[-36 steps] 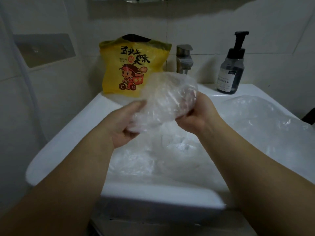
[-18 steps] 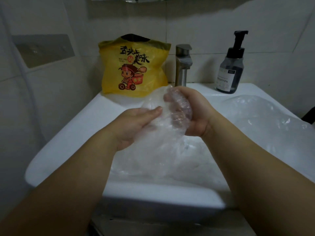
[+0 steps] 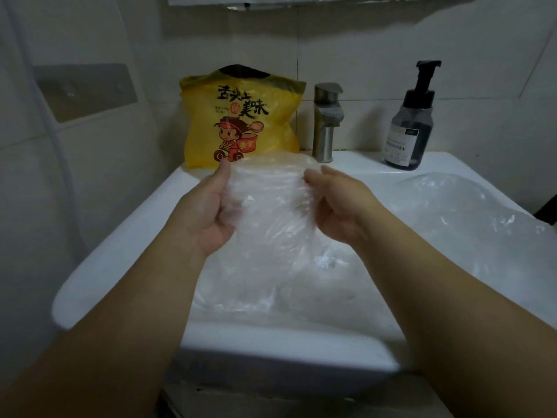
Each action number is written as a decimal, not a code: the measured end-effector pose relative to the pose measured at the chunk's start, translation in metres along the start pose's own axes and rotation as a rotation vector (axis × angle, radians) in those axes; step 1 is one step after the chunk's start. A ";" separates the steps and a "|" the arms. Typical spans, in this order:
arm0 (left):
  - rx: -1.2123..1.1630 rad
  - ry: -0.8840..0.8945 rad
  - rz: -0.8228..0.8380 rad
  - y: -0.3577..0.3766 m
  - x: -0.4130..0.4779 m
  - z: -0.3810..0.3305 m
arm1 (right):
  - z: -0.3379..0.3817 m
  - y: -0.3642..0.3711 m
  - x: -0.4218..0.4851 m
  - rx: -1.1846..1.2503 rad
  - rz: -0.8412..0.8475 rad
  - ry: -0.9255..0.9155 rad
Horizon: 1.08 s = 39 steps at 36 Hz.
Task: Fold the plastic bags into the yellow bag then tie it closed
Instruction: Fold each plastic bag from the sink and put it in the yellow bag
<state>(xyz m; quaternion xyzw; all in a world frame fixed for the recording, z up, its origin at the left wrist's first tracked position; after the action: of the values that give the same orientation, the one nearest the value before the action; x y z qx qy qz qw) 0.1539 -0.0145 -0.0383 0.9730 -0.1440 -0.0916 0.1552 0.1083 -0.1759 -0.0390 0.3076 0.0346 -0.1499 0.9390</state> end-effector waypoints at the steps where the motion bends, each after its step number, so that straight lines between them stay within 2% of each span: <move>1: -0.032 -0.003 -0.003 -0.001 0.001 0.000 | 0.004 -0.002 0.002 0.091 0.002 -0.019; 3: -0.069 -0.010 -0.005 -0.003 0.003 0.001 | 0.007 0.003 0.001 0.120 0.090 0.011; 5: -0.079 -0.022 -0.015 -0.005 0.004 0.003 | 0.000 0.015 -0.007 -0.026 0.225 0.093; 7: -0.101 -0.037 -0.055 -0.014 0.008 0.005 | -0.007 0.020 -0.008 -0.169 0.285 0.100; 9: -0.097 -0.059 -0.054 -0.016 0.010 0.007 | -0.003 0.018 -0.009 -0.216 0.216 0.018; 11: -0.074 -0.081 0.027 -0.011 0.009 0.006 | 0.008 0.008 -0.008 -0.181 0.104 -0.082; 15: 0.179 -0.090 0.216 0.010 -0.003 0.013 | 0.021 -0.012 -0.007 -0.081 -0.027 -0.124; 17: 0.216 -0.057 0.151 0.006 -0.003 0.012 | 0.013 -0.012 -0.006 -0.017 0.020 -0.012; 20: 0.122 0.019 0.079 -0.004 0.002 0.000 | 0.001 -0.002 -0.012 0.098 0.132 0.136; 22: 0.079 0.062 0.070 -0.006 0.005 -0.005 | 0.009 -0.004 -0.012 0.040 0.125 0.061; 24: 0.139 0.101 0.033 -0.010 0.005 -0.009 | 0.017 -0.006 -0.011 -0.014 0.083 -0.029; 28: 0.243 0.200 -0.044 -0.014 0.003 -0.017 | 0.020 -0.010 -0.009 -0.005 0.030 -0.067; 32: 0.544 0.374 -0.159 -0.019 0.000 -0.030 | 0.015 0.001 -0.012 -0.208 0.139 -0.039; 36: 0.904 0.507 -0.265 -0.018 -0.009 -0.040 | 0.021 -0.009 -0.008 -0.938 -0.008 -0.216; 37: 1.015 0.529 -0.304 -0.019 -0.011 -0.042 | 0.025 -0.011 -0.007 -1.070 -0.044 -0.267; 39: 1.166 0.544 -0.371 -0.023 -0.014 -0.044 | 0.032 -0.015 -0.007 -1.132 -0.085 -0.339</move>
<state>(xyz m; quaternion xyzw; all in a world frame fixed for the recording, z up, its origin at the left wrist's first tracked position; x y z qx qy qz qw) 0.1562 0.0232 -0.0031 0.8946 0.0438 0.2246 -0.3837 0.0962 -0.2045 -0.0205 -0.2712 -0.0290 -0.1928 0.9426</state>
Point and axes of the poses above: each hand's wrist, its own x-axis towards the middle knuckle, its own y-axis out of the palm, z = x × y, the point moved 10 cm from there along x, towards the middle knuckle, and after that the axes turned 9 degrees about x, right-handed, at the moved point
